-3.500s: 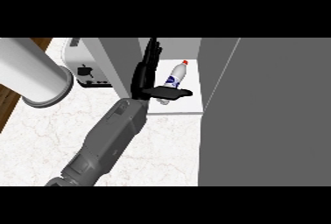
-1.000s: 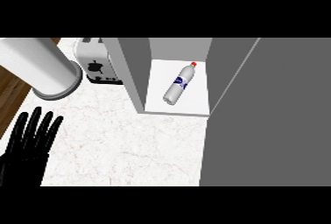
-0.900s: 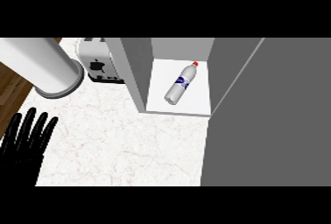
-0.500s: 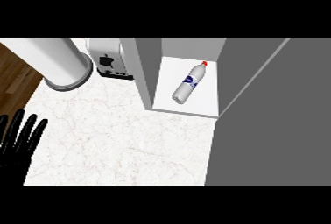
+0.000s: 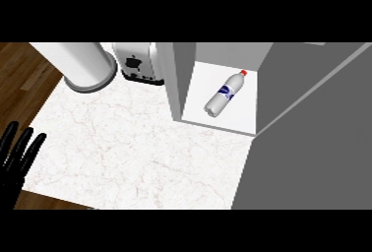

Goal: Pick up the bottled water, place it into the cabinet and close the cabinet

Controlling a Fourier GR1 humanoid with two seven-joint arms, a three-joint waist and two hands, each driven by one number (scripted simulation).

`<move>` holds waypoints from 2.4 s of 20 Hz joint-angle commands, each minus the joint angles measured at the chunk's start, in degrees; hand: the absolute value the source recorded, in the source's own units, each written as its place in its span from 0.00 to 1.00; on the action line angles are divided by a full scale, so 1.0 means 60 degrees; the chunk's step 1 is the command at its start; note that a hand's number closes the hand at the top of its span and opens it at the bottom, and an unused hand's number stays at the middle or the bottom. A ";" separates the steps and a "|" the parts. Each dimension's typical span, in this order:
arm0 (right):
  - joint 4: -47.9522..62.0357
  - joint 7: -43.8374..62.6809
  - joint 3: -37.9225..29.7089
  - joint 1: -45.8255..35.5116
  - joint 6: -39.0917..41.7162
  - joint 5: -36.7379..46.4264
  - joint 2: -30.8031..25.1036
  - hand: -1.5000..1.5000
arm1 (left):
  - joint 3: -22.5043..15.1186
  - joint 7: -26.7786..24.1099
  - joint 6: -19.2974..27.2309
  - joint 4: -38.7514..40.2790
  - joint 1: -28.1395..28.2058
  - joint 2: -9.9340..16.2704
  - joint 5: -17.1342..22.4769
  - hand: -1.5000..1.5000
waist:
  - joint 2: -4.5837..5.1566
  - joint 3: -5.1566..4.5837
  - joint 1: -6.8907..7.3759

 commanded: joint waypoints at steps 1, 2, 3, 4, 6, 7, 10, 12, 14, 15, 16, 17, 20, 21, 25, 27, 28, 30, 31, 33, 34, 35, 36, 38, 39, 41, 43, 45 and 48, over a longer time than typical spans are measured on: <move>-0.0148 0.1020 0.1669 -0.0972 0.0637 0.0210 -0.0051 1.00 | 0.0131 0.0008 -0.0241 0.0105 -0.0062 0.0102 0.0126 0.00 | 0.0080 -0.0046 0.0271; -0.0186 0.1165 0.1497 -0.1133 0.0658 0.0367 -0.0200 1.00 | 0.0130 0.0091 -0.0219 0.0016 -0.0054 0.0175 0.0135 0.00 | 0.0053 -0.0053 0.0349; -0.0237 0.1207 0.1342 -0.1417 0.0810 0.0429 -0.0390 1.00 | 0.0086 0.0127 -0.0230 0.0018 -0.0116 0.0192 0.0090 0.00 | 0.0077 -0.0070 0.0442; -0.0159 0.1218 0.1262 -0.1678 0.0952 0.0523 -0.0546 0.00 | 0.0115 0.0153 -0.0255 0.0045 -0.0150 0.0212 0.0149 0.00 | 0.0066 -0.0084 0.0532; -0.0250 0.1214 0.1064 -0.2151 0.1135 0.0484 -0.0765 0.00 | 0.0139 0.0158 -0.0425 0.0121 -0.0212 0.0282 0.0150 0.00 | 0.0064 -0.0101 0.0624; -0.0199 0.1193 0.1008 -0.2257 0.1065 0.0491 -0.0729 1.00 | 0.0131 0.0198 -0.0419 0.0163 -0.0134 0.0295 0.0181 0.00 | 0.0041 -0.0109 0.0672; -0.0165 0.1432 0.1092 -0.2703 0.0920 0.0247 -0.0553 1.00 | 0.0204 0.0223 -0.0414 0.0202 -0.0209 0.0360 0.0162 0.00 | 0.0040 -0.0102 0.0573; -0.0068 0.1669 0.1075 -0.2881 0.0801 0.0231 -0.0496 1.00 | 0.0272 0.0227 -0.0478 0.0233 -0.0224 0.0383 0.0260 0.00 | 0.0017 -0.0117 0.0507; 0.0091 0.1844 0.1051 -0.3269 0.0888 0.0126 -0.0508 1.00 | 0.0332 0.0258 -0.0483 0.0222 -0.0274 0.0437 0.0291 0.00 | 0.0070 -0.0104 0.0624; 0.0105 0.1954 0.1073 -0.3413 0.0934 0.0171 -0.0545 1.00 | 0.0278 0.0261 -0.0567 0.0290 -0.0260 0.0419 0.0291 0.00 | 0.0057 -0.0127 0.0576; 0.0134 0.2067 0.1049 -0.3568 0.0953 0.0162 -0.0559 1.00 | 0.0351 0.0306 -0.0598 0.0298 -0.0244 0.0502 0.0352 0.00 | 0.0043 -0.0119 0.0607; 0.0097 0.2165 0.0995 -0.3722 0.1003 0.0106 -0.0609 1.00 | 0.0348 0.0350 -0.0616 0.0328 -0.0256 0.0567 0.0299 0.00 | 0.0063 -0.0128 0.0616; 0.0161 0.2288 0.0955 -0.4006 0.0862 -0.0027 -0.0373 1.00 | 0.0367 0.0265 -0.0655 0.0368 -0.0271 0.0442 0.0405 0.00 | 0.0050 -0.0131 0.0511; 0.0291 0.2279 0.0951 -0.4094 0.0812 -0.0064 -0.0256 1.00 | 0.0456 0.0325 -0.0653 0.0362 -0.0311 0.0545 0.0449 0.00 | 0.0062 -0.0108 0.0517; 0.0474 0.2339 0.0959 -0.4098 0.0692 -0.0383 0.0034 1.00 | 0.0447 0.0258 -0.0767 0.0392 -0.0299 0.0487 0.0472 0.00 | 0.0113 -0.0112 0.0492; 0.0565 0.2461 0.1062 -0.4038 0.0782 -0.0584 0.0030 1.00 | 0.0500 0.0276 -0.0752 0.0383 -0.0340 0.0517 0.0495 0.00 | 0.0146 -0.0095 0.0444; 0.0662 0.2439 0.1019 -0.4017 0.0817 -0.0793 0.0048 1.00 | 0.0507 0.0317 -0.0755 0.0438 -0.0327 0.0568 0.0466 0.00 | 0.0250 -0.0093 0.0532; 0.0839 0.2333 0.1189 -0.3928 0.0983 -0.1158 0.0066 1.00 | 0.0587 0.0317 -0.0805 0.0361 -0.0461 0.0621 0.0524 0.00 | 0.0331 -0.0082 0.0676; 0.0924 0.2279 0.1124 -0.3970 0.1006 -0.1366 0.0111 1.00 | 0.0577 0.0288 -0.0884 0.0474 -0.0385 0.0581 0.0563 0.00 | 0.0401 -0.0092 0.0796; 0.1073 0.2252 0.1238 -0.4028 0.1199 -0.1687 0.0080 1.00 | 0.0564 0.0310 -0.0895 0.0337 -0.0527 0.0587 0.0580 0.00 | 0.0414 -0.0072 0.0854; 0.1144 0.2236 0.1135 -0.4024 0.1115 -0.1834 0.0164 1.00 | 0.0615 0.0269 -0.0923 0.0446 -0.0495 0.0597 0.0551 0.00 | 0.0440 -0.0083 0.0883; 0.1205 0.2213 0.1024 -0.4036 0.1065 -0.1971 0.0218 1.00 | 0.0532 0.0285 -0.0984 0.0402 -0.0509 0.0581 0.0525 0.00 | 0.0472 -0.0086 0.0888; 0.1294 0.2259 0.0979 -0.4061 0.1032 -0.2109 0.0254 1.00 | 0.0615 0.0274 -0.0990 0.0390 -0.0507 0.0601 0.0595 0.00 | 0.0430 -0.0068 0.0905; 0.1387 0.2269 0.0802 -0.4139 0.0909 -0.2222 0.0377 1.00 | 0.0621 0.0318 -0.0933 0.0560 -0.0519 0.0629 0.0522 0.00 | 0.0438 -0.0065 0.0747; 0.1476 0.2340 0.0566 -0.4180 0.0852 -0.2256 0.0338 1.00 | 0.0683 0.0287 -0.0973 0.0524 -0.0607 0.0635 0.0580 0.00 | 0.0459 -0.0071 0.0739; 0.1591 0.2536 0.0353 -0.4471 0.0560 -0.2332 0.0607 1.00 | 0.0658 0.0319 -0.0974 0.0592 -0.0565 0.0634 0.0572 0.00 | 0.0414 -0.0068 0.0695; 0.1774 0.2932 0.0062 -0.5090 0.0401 -0.2221 0.0747 1.00 | 0.0626 0.0321 -0.1031 0.0599 -0.0551 0.0634 0.0540 0.00 | 0.0326 -0.0064 0.0652; 0.2121 0.3377 -0.0109 -0.5807 0.0339 -0.2006 0.0872 1.00 | 0.0622 0.0335 -0.1064 0.0644 -0.0501 0.0609 0.0609 0.00 | 0.0245 -0.0056 0.0638; 0.2793 0.4022 -0.0451 -0.6794 0.0306 -0.1954 0.0963 1.00 | 0.0829 0.0375 -0.1052 0.0724 -0.0577 0.0747 0.0700 0.00 | 0.0221 -0.0033 0.0660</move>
